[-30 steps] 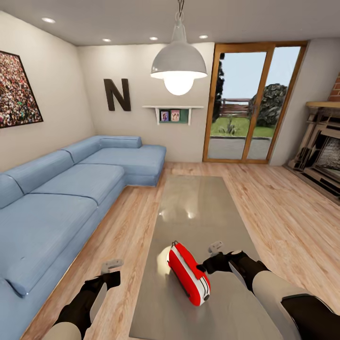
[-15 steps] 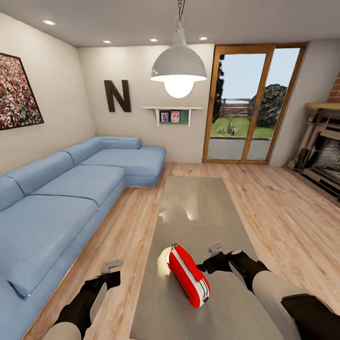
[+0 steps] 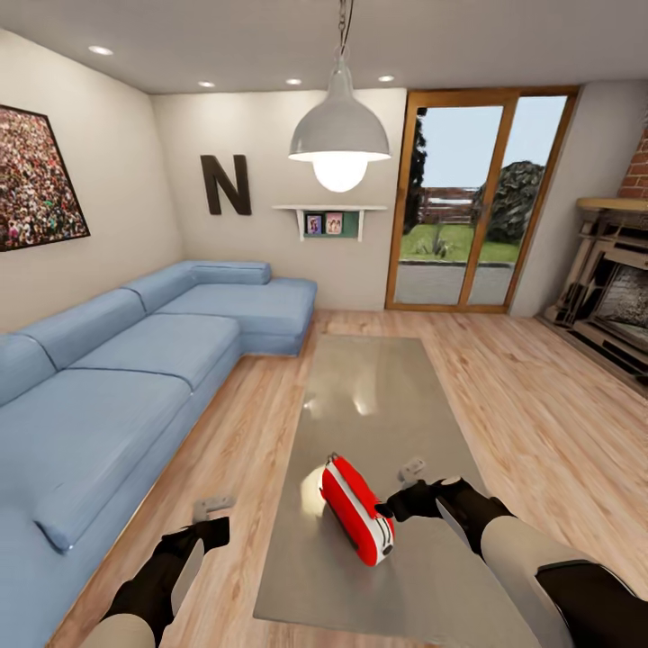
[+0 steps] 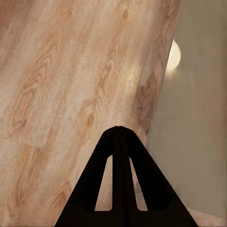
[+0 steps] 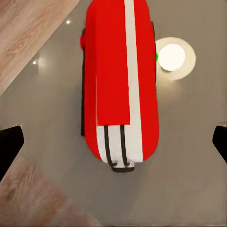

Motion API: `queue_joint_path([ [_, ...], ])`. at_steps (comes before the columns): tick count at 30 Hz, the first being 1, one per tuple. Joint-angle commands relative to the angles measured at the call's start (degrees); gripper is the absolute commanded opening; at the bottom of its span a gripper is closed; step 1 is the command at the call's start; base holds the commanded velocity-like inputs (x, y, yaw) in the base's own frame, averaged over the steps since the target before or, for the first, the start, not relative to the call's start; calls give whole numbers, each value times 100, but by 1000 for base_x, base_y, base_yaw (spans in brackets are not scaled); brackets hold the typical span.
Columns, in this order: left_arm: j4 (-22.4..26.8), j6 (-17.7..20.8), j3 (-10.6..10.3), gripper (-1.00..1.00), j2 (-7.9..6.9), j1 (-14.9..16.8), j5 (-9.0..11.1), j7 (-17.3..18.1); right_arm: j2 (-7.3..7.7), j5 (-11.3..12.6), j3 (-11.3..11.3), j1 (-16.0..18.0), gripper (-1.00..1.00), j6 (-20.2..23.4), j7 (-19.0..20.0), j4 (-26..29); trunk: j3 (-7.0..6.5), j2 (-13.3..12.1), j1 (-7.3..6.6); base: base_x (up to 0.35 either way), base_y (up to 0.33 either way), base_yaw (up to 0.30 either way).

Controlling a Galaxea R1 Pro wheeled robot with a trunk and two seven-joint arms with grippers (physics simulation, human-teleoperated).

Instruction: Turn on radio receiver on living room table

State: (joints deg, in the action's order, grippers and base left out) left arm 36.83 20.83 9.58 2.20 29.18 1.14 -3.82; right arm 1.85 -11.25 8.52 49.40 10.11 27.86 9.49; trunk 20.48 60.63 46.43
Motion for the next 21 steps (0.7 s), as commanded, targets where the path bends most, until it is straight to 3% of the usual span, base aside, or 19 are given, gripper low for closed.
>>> queue_joint_path([
  [1, 0, 0, 0, -100, 0, 0, 0, -1, 0, 0, 1, 0, 100, 0, 0, 0, -18, -42, -23, -332, 0, 0],
  [21, -16, 0, 0, -100, -3, 0, -3, -3, 0, 0, 1, 0, 100, -6, 0, 0, -377, -844, -462, -336, 0, 0],
])
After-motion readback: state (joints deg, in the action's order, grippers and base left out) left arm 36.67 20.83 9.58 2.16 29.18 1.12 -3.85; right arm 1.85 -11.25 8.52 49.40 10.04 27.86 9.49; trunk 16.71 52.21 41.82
